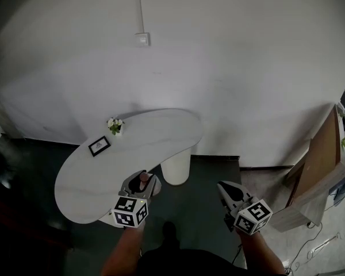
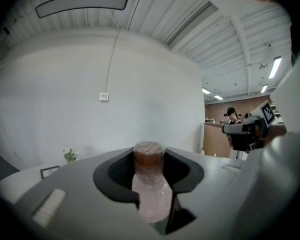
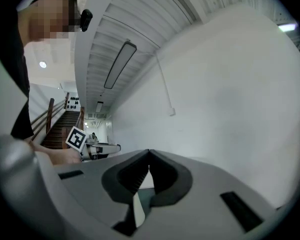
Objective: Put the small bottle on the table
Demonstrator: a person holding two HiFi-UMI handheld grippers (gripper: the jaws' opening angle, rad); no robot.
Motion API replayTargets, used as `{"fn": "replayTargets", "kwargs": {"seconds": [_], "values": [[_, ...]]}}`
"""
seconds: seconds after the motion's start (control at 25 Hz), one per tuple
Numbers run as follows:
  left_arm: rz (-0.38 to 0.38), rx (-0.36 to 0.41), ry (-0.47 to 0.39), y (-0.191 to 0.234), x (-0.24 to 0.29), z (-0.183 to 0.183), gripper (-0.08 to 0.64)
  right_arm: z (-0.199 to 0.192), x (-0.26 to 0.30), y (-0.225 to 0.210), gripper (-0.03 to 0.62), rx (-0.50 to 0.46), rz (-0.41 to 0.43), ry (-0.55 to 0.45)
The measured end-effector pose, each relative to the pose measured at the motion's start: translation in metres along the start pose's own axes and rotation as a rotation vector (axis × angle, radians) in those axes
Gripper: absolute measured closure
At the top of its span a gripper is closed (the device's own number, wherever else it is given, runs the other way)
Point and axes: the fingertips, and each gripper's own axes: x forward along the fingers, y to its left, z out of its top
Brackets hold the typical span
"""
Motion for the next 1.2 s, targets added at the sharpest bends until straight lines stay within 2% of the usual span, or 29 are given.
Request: {"fn": "replayTargets", "kwargs": {"seconds": [0.32,0.56,0.92,1.2], "values": [[-0.017,-0.009,-0.028,0.029,0.046,0.007,0.417,-0.008,0.043,-0.035,0.581,0.012,-0.019,0.035],[-0.04,-0.015,-0.018,0.069,0.098,0.008,0.417,-0.018,0.102,-0.071,0.581,0.04,-0.047,0.067],[-0.071,-0.016,-0.008,0.135,0.159,0.013,0.417,-0.026,0.195,-0.092,0.581,0.055,-0.026,0.119],[-0.08,-0.026,-0.022,0.177,0.178,0.016,0.417,-0.023,0.245,-0.091,0.581,0.048,-0.018,0.141]]}}
